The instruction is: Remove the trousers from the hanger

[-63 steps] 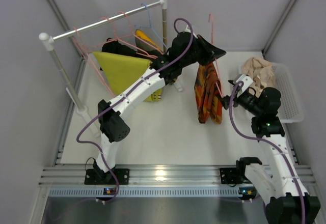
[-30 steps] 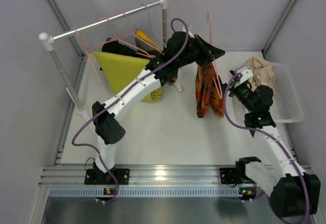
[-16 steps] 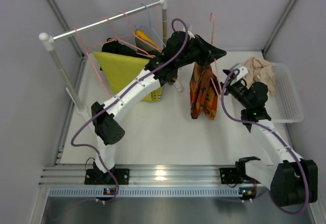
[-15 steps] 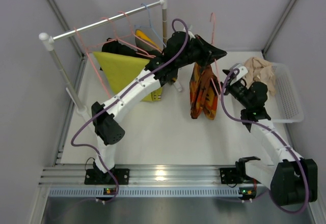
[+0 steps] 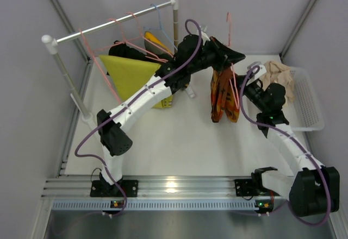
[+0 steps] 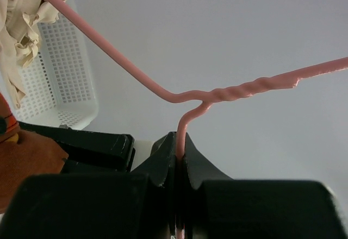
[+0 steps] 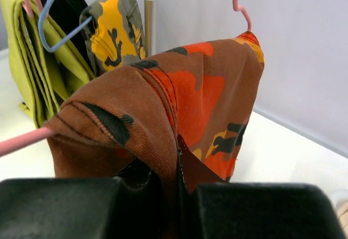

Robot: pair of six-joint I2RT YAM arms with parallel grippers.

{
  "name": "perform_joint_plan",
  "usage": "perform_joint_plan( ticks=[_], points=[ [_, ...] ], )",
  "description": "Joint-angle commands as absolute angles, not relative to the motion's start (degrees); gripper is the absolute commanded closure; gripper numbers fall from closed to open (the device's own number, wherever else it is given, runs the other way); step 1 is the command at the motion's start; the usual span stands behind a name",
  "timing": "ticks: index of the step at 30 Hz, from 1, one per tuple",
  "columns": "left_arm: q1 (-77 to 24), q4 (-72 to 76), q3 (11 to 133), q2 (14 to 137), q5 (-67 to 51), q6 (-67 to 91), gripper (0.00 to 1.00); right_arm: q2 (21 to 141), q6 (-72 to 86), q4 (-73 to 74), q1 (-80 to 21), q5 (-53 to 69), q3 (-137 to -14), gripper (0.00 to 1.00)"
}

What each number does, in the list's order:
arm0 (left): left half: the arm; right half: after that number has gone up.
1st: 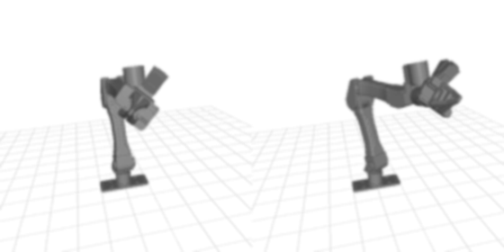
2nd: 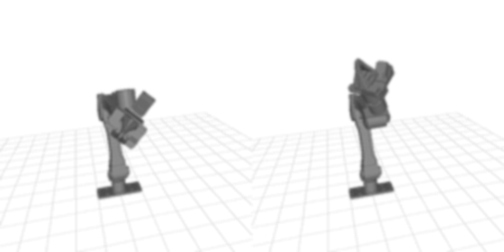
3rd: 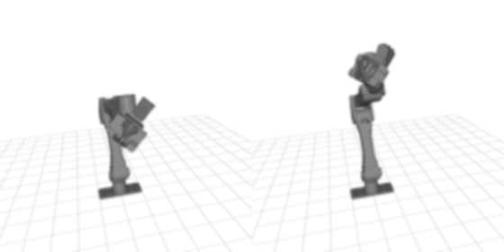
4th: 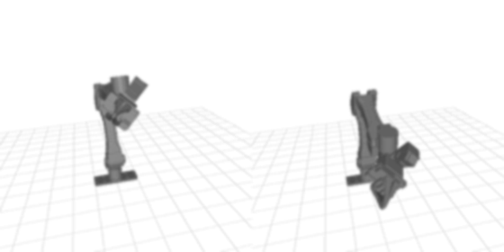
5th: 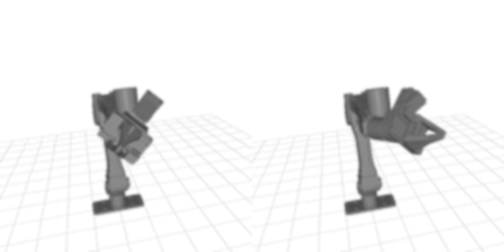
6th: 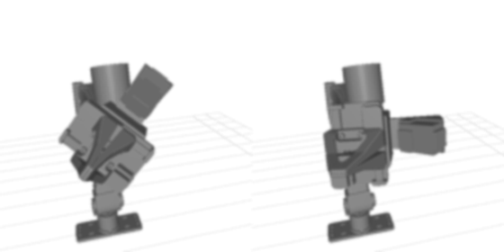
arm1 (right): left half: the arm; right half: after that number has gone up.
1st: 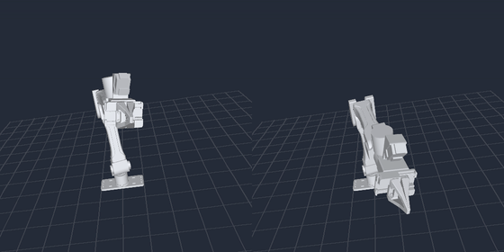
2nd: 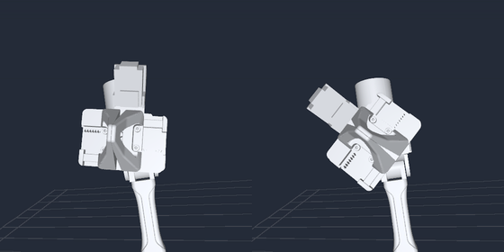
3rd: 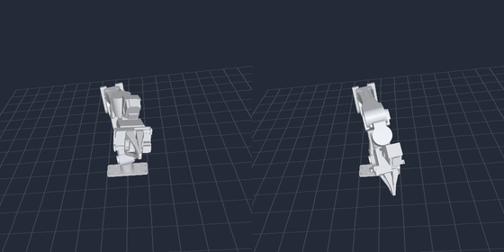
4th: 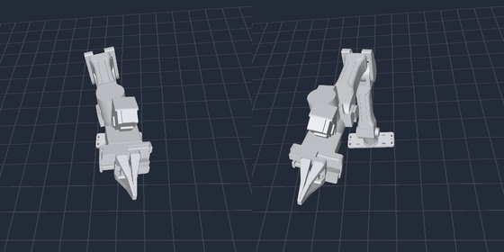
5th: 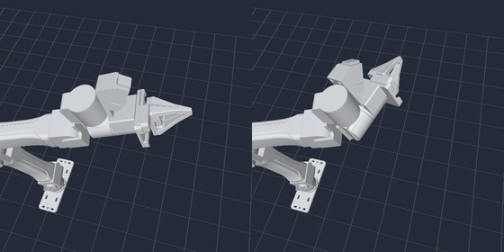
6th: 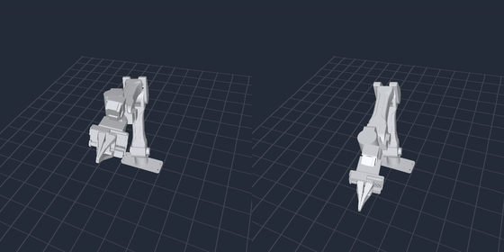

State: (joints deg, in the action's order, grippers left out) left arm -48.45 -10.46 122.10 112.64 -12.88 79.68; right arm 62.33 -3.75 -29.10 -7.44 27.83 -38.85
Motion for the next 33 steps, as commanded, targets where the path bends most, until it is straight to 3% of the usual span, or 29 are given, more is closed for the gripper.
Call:
perform_joint_plan(
  ticks=[1, 21, 33],
  points=[
    [-50.2, -1.3, 121.3, 104.4, -18.0, 80.7, 1.00, 59.3, 0.2, -31.7, -6.8, 25.0, -44.1, 1.00],
    [-46.2, -8.3, 103.5, 101.9, -21.6, 64.4, 1.00, 48.1, 20.8, -19.0, 2.1, 21.1, -65.7, 1.00],
    [-45.8, -16.0, 102.3, 104.5, -24.8, 56.5, 1.00, 46.7, 17.2, -16.1, 2.7, 12.2, -74.4, 1.00]
  ],
)
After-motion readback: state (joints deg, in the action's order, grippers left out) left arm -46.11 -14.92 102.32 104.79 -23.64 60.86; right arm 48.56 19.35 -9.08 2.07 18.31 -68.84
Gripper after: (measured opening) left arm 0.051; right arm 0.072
